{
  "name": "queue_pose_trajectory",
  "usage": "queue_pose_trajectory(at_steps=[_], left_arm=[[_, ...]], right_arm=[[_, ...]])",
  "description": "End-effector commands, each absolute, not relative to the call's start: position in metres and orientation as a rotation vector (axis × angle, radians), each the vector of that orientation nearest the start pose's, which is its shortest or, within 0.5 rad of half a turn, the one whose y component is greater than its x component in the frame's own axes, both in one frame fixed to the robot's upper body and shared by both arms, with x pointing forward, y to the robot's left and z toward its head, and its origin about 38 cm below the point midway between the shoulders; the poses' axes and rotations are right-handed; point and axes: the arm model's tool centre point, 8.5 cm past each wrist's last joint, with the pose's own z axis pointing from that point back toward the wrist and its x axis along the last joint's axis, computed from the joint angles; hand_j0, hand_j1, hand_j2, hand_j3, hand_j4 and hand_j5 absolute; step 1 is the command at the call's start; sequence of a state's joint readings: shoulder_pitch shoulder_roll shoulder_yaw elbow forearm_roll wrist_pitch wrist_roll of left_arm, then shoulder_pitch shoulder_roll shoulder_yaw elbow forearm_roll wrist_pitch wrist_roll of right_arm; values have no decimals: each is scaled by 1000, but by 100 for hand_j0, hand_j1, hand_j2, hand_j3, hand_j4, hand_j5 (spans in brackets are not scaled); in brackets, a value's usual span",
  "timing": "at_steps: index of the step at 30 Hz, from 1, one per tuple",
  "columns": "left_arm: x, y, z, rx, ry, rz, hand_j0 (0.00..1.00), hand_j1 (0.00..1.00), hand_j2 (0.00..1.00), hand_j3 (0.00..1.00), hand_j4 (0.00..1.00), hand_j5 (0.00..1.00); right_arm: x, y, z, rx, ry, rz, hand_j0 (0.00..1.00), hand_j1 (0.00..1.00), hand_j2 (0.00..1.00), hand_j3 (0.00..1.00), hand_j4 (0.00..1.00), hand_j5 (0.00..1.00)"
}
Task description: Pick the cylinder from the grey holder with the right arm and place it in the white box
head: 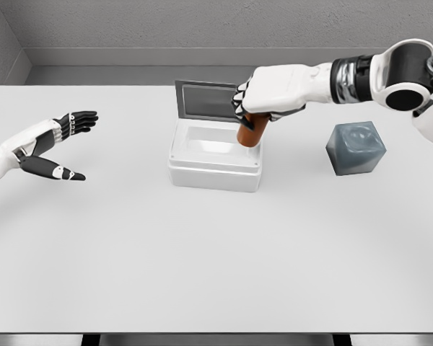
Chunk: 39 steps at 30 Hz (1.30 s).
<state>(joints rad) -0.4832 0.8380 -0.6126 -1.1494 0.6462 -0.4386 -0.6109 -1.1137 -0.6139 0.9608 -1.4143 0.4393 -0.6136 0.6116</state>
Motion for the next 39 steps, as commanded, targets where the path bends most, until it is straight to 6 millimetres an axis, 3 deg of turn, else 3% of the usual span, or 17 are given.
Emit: queue_pose_trajectory(at_steps=[1, 16, 39], left_arm=[[426, 396, 152, -253, -1528, -950, 100, 100, 100, 100, 100, 100], [420, 398, 145, -256, -1550, -959, 100, 100, 100, 100, 100, 100], [420, 399, 145, -257, -1548, -951, 100, 100, 100, 100, 100, 100]], right_arm=[[474, -163, 299, 525, 1649, -2855, 34, 34, 34, 34, 34, 34], [486, -158, 285, 498, 1642, -2911, 34, 34, 34, 34, 34, 34], [495, -156, 287, 511, 1651, -2924, 34, 34, 34, 34, 34, 34]])
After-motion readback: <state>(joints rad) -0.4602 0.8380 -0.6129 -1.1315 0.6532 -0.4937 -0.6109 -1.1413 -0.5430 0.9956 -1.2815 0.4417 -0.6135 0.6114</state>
